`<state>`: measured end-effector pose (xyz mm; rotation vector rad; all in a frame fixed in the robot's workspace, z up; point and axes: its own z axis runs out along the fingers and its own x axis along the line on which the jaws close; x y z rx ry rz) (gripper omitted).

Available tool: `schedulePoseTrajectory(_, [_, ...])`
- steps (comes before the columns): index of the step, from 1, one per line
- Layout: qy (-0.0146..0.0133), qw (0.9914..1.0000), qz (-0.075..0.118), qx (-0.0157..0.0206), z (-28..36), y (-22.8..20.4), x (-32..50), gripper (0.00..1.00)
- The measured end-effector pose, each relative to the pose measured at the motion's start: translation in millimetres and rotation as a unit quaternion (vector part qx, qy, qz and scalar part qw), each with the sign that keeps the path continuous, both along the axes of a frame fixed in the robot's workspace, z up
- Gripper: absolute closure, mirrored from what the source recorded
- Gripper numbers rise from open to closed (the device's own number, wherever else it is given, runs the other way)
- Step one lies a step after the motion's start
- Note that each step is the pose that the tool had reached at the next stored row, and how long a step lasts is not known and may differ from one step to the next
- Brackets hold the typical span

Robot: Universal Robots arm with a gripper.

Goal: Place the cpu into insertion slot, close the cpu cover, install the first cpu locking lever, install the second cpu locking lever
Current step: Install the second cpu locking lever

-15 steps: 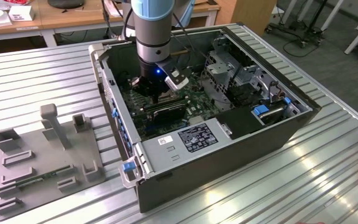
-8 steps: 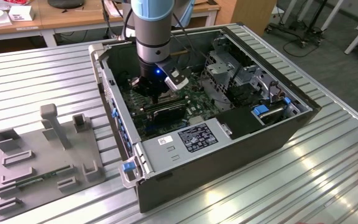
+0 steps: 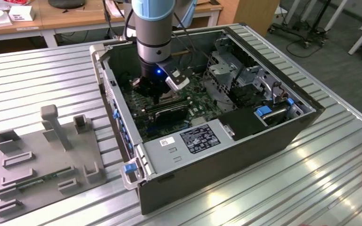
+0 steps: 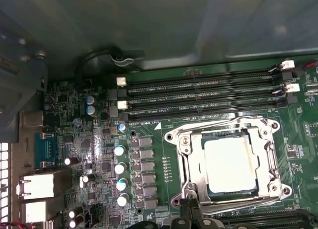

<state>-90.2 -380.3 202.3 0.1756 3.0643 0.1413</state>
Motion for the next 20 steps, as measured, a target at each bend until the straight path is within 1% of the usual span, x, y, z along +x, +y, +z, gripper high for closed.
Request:
schedulePoseTrajectory(11, [0.0001, 1.0, 0.0, 0.0009, -3.8, 0.5, -0.9, 0.9])
schedulePoseTrajectory(16, [0.0001, 1.0, 0.0, 0.0009, -4.3, 0.6, -1.1, 0.9])
schedulePoseTrajectory(20, [0.0, 1.0, 0.0, 0.0017, -4.3, 0.7, -1.6, 0.9])
